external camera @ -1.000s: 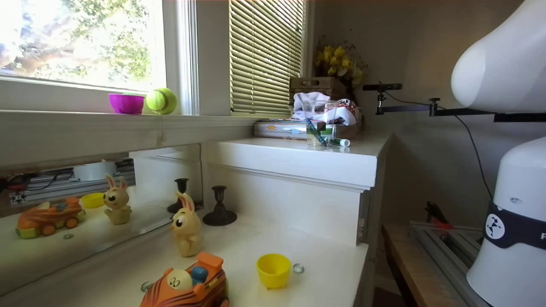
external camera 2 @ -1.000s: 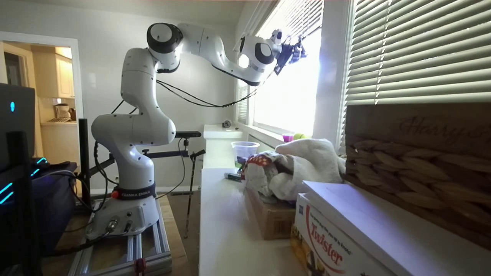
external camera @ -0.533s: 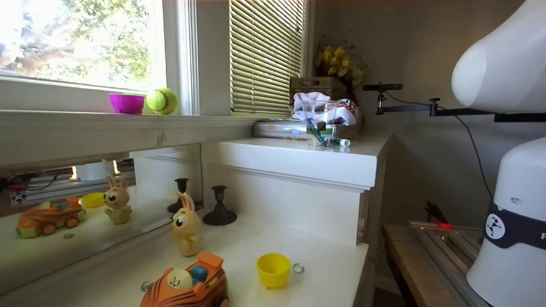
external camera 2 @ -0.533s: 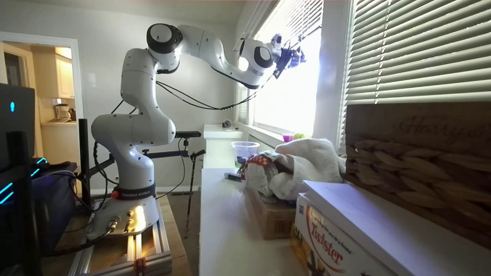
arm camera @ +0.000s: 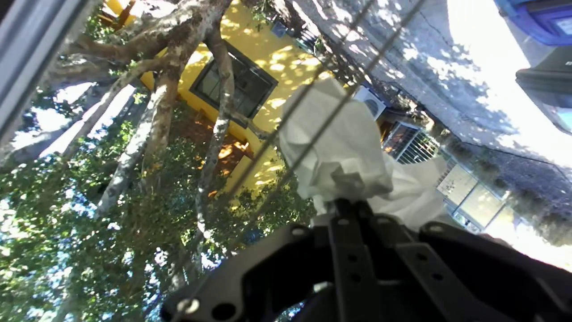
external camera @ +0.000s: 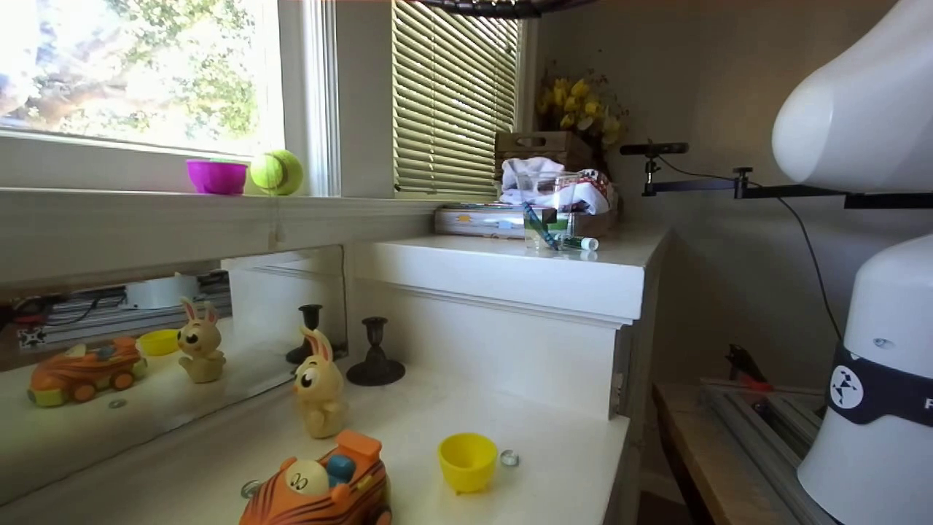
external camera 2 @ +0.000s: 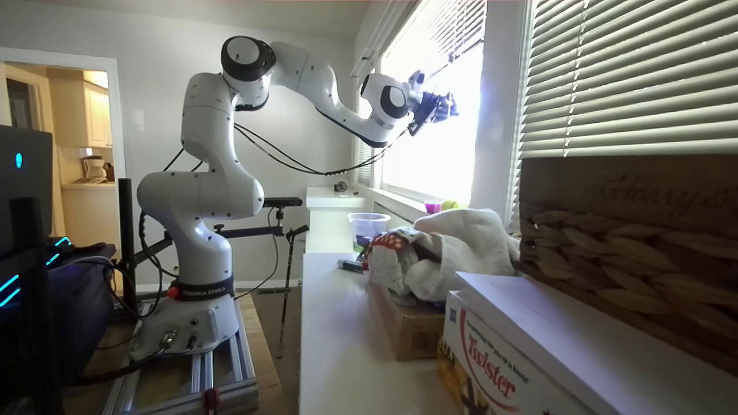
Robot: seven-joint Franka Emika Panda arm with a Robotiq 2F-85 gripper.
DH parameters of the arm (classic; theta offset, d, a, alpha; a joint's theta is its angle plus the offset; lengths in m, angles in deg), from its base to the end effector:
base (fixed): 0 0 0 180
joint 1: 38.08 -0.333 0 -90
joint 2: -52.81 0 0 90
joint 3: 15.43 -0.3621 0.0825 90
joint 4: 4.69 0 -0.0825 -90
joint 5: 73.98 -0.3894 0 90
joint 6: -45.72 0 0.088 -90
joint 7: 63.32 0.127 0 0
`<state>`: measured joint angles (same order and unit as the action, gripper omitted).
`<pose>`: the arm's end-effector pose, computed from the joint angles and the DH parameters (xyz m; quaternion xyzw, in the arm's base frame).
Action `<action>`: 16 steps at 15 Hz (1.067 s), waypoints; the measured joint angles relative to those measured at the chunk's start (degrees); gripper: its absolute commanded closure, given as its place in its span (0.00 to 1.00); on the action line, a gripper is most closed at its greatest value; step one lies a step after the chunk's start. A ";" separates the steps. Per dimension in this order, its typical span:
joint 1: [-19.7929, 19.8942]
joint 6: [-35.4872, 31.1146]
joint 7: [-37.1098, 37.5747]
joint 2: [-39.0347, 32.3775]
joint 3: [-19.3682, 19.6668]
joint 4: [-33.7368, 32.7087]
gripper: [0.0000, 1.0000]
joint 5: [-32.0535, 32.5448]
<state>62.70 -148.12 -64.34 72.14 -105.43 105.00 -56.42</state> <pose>0.6292 0.0412 0.6782 0.7292 0.1824 0.6070 0.2581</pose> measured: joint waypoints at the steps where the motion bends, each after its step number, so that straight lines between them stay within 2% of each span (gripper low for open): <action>1: 0.00 0.09 -0.02 0.00 -0.23 1.07 0.99 0.00; 9: 1.87 6.64 -0.02 0.02 -3.09 9.51 0.99 0.00; 16: 2.57 8.81 -0.02 0.02 -3.44 10.30 0.99 -0.49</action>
<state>65.28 -139.31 -64.36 72.16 -108.87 115.30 -56.91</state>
